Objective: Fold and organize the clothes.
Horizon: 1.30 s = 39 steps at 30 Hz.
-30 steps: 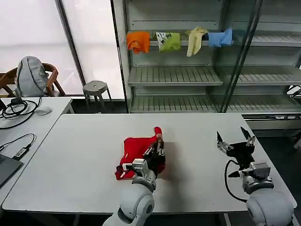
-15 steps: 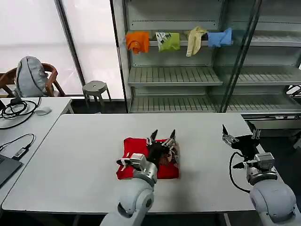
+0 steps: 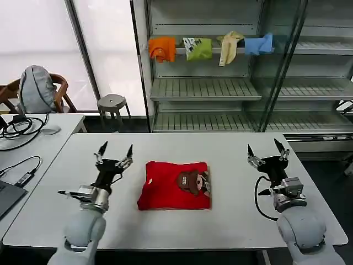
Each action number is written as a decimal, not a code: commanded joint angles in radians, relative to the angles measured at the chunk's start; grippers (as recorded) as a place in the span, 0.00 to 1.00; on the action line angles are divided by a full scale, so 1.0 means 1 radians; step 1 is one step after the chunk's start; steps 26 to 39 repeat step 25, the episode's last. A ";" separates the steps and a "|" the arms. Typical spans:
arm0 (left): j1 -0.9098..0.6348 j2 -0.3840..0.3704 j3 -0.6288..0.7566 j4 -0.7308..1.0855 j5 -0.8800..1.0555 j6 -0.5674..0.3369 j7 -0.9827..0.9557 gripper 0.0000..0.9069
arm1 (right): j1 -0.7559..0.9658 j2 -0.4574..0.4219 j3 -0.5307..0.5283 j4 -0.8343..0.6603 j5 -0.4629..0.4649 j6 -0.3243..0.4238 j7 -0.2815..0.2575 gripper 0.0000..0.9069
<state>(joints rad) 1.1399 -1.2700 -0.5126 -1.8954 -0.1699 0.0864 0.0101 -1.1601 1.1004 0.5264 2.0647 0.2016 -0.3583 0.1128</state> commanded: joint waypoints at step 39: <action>0.067 0.089 -0.060 -0.011 0.112 -0.128 0.035 1.00 | 0.010 0.021 -0.003 -0.117 -0.145 0.193 -0.110 1.00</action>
